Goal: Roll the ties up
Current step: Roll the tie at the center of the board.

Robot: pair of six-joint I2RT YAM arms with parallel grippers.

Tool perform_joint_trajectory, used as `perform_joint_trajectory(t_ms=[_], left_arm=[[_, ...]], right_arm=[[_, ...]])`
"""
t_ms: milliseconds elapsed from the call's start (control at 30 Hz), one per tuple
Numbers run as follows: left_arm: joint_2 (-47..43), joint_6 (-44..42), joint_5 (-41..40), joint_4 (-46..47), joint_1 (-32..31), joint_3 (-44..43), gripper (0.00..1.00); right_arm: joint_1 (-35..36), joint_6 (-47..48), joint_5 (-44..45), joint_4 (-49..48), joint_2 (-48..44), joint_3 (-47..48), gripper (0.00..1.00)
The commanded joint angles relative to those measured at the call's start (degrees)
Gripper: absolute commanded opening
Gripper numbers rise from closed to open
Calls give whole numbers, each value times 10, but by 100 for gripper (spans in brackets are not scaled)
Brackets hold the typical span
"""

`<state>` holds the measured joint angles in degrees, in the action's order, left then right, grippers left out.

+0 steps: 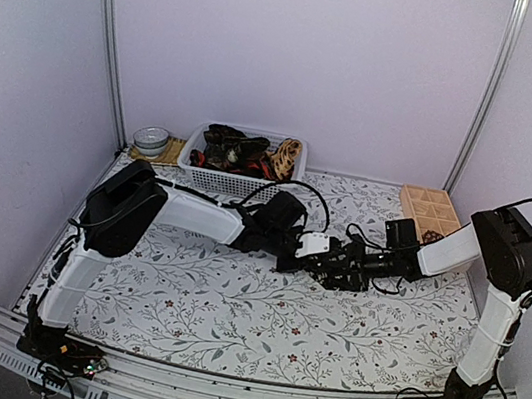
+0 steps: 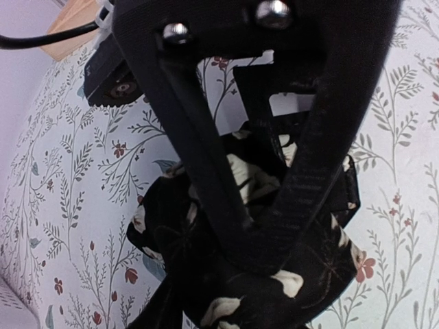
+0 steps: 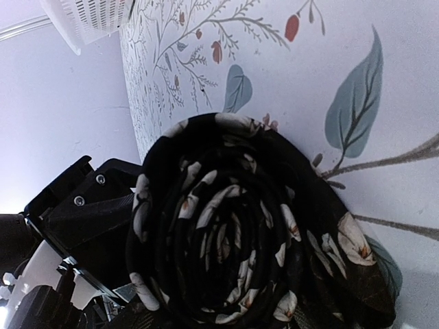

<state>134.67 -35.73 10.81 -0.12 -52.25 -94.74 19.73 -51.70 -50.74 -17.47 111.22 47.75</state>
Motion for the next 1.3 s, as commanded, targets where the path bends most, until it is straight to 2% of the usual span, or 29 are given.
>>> perform_joint_trajectory(t_ms=[0,133,333,433,533,700,867,1067,1267], left_arm=[[13,14,-1,-1,-22,-9,32],[13,21,-2,-8,-28,-14,39],[-24,47,45,-65,-8,-8,70],[-52,84,89,-90,20,-4,84],[-65,147,167,-106,49,-17,96],[-50,309,308,-78,99,-48,100],[22,520,336,-84,130,-120,100],[98,583,393,-102,134,-172,100],[137,590,423,-124,131,-190,100]], right_arm=[[-6,-4,39,19,44,1,54],[-6,-10,38,12,46,-1,54],[-6,-10,39,11,45,-3,52],[-6,-11,39,9,45,-4,50],[-7,-12,38,5,46,-5,49],[-7,-14,37,4,46,-3,49],[-9,-10,39,10,45,-4,49],[-11,-6,40,13,46,-4,49],[-11,5,50,27,45,0,46]])
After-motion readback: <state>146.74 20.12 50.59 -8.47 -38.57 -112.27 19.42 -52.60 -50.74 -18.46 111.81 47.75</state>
